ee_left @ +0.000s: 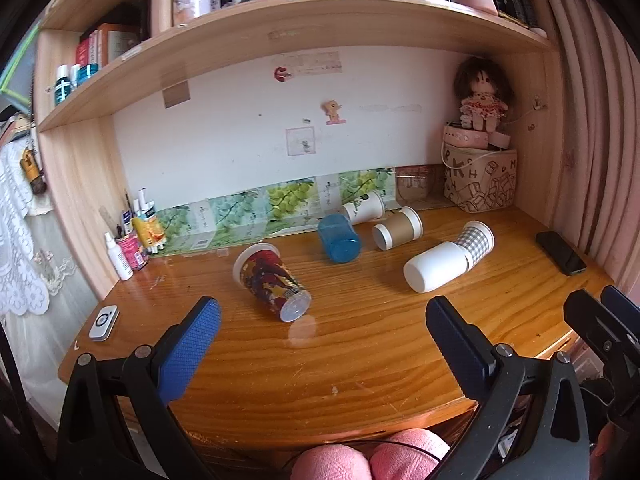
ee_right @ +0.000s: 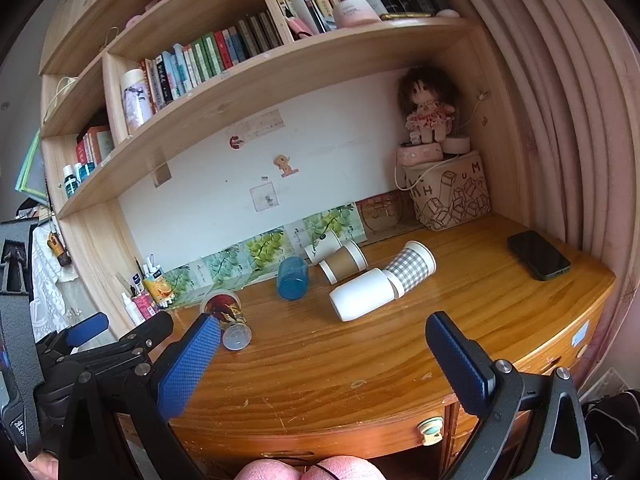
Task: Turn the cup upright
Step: 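Move the left tool toward the white plastic cup lying on its side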
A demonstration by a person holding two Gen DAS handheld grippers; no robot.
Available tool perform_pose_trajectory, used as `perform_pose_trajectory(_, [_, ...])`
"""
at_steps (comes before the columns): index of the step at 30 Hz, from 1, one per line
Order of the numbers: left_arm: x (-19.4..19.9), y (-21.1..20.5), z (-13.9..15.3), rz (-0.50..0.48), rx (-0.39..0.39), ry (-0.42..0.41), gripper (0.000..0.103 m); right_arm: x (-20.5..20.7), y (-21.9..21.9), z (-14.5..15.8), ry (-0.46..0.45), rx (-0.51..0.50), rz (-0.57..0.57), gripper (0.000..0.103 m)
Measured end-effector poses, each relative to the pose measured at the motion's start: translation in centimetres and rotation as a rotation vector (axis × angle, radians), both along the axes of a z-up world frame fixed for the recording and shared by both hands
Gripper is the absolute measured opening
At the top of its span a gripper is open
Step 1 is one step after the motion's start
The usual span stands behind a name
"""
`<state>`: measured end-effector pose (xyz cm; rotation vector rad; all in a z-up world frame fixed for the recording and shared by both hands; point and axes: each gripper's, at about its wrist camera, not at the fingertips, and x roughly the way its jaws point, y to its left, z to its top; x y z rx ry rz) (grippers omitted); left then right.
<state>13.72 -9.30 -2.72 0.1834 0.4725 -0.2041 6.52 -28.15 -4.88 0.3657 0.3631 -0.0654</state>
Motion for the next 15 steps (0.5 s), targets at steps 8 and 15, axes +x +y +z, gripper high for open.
perform_pose_trajectory(8, [5.5, -3.8, -0.8, -0.128, 0.075, 0.049, 0.103, 5.5, -3.7, -1.5, 0.141, 0.041, -0.010, 0.103])
perform_pose_trajectory(15, [9.6, -7.4, -1.1, -0.263, 0.147, 0.119, 0.103, 9.3, -6.1, -2.8, 0.256, -0.006, -0.026, 0.103])
